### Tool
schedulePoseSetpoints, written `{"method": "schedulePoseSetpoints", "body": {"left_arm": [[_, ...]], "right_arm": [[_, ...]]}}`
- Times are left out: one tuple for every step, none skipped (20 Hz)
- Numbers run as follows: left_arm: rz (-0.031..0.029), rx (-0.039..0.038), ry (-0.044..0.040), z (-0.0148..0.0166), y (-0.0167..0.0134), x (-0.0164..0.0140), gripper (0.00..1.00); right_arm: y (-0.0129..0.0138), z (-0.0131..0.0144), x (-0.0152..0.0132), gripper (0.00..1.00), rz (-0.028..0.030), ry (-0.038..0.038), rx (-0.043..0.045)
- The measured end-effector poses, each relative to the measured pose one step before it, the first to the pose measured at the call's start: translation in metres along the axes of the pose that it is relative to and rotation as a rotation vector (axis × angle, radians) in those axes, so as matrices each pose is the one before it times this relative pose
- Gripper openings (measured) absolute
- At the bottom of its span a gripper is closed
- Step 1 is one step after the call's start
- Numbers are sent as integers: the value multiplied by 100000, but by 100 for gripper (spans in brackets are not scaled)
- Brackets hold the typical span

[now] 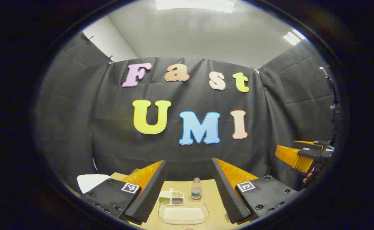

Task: Close the left gripper, press the button to open the rice cooker; take a wooden spoon from the chopstick holder with the right hand, scoop a spoonful of rice and pour it into the rice cooker, then put the wooden spoon back into the chopstick holder.

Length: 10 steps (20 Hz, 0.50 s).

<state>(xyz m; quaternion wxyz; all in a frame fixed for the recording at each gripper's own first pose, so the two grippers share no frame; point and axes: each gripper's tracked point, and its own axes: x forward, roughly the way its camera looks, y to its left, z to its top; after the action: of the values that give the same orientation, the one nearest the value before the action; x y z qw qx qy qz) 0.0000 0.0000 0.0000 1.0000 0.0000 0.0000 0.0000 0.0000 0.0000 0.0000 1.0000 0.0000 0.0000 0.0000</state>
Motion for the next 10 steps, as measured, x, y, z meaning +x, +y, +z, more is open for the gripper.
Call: {"method": "schedulePoseSetpoints", "body": {"left_arm": [[715, -277, -204, 91, 312, -16, 95], [491, -614, 118, 80, 211, -20, 95], [499, -295, 144, -67, 266, -169, 95], [754, 288, -41, 167, 181, -13, 92], [888, 171, -108, -24, 413, -124, 92], [593, -74, -25, -35, 241, -87, 92], [515, -104, 188, -199, 242, 53, 97], [303, -19, 181, -80, 153, -33, 95], [527, 398, 664, -333, 237, 95, 95], [77, 22, 528, -169, 145, 117, 95]], "right_arm": [[255, 114, -25, 95, 419, -120, -137], [192, -61, 3, 95, 463, 59, -142], [182, 83, 27, 95, 445, -172, -75], [193, 142, 48, 95, 382, -187, 49], [201, -23, 0, 95, 452, -186, -47], [186, 22, 138, 95, 188, -99, -441], [80, -43, 95, 95, 216, -182, -414], [134, -50, 56, 95, 200, -84, -192], [243, -25, 80, 95, 473, 94, 69], [200, -88, -3, 95, 539, 414, -107]]}}
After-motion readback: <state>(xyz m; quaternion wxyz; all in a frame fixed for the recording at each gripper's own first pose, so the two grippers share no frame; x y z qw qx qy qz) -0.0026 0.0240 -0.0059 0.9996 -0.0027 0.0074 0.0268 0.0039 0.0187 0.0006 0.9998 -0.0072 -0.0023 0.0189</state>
